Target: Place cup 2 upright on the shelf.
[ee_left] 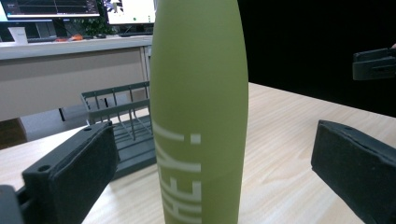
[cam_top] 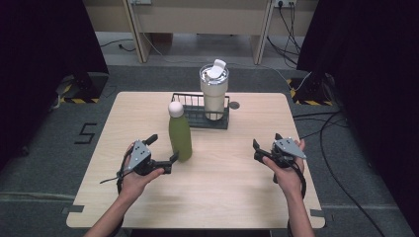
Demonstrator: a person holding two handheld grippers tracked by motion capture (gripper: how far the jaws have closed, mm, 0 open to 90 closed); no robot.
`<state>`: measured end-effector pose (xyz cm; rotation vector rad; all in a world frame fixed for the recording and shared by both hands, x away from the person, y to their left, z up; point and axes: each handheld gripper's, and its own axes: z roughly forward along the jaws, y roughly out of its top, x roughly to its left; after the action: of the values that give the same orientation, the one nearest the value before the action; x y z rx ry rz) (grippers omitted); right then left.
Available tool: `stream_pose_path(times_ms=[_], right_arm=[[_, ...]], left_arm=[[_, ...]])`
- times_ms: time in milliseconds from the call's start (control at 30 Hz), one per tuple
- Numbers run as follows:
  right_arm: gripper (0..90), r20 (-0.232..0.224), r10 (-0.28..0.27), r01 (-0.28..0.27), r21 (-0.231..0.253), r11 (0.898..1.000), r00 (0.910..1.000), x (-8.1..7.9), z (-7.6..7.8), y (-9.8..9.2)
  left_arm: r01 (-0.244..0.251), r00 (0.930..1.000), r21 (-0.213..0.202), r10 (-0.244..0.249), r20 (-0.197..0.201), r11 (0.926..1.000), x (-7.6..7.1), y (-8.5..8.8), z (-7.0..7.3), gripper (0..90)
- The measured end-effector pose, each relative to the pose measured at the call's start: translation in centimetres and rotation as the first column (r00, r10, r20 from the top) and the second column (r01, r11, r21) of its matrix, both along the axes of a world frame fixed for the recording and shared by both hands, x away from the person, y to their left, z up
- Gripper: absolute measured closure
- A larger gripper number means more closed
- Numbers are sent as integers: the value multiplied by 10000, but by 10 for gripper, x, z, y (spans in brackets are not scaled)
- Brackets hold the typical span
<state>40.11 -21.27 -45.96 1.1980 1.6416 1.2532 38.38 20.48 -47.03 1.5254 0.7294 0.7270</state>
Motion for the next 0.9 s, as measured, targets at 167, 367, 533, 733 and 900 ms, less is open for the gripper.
stream_pose_path(times_ms=[167, 367, 533, 733, 900], right_arm=[[147, 79, -48, 47, 3, 10000, 10000, 0, 3, -2], [147, 63, -55, 55, 1, 10000, 10000, 0, 3, -4], [147, 16, -49, 49, 1, 10000, 10000, 0, 3, -3], [147, -62, 20, -20, -26, 10000, 10000, 1, 1, -2], [147, -100, 30, -30, -29, 10000, 9999, 1, 1, -2]], left_arm=[[-4, 10000, 46, 4, -20, 10000, 13, -7, 2, 0], [-73, 9999, 105, 75, -110, 9999, 27, -15, 3, 0], [-91, 9997, -29, 90, -231, 10000, 37, -18, 4, 0], [-62, 9998, 155, 65, -185, 9999, 45, -24, 6, 3], [-73, 9998, 209, 78, -197, 9998, 51, -25, 7, 36]])
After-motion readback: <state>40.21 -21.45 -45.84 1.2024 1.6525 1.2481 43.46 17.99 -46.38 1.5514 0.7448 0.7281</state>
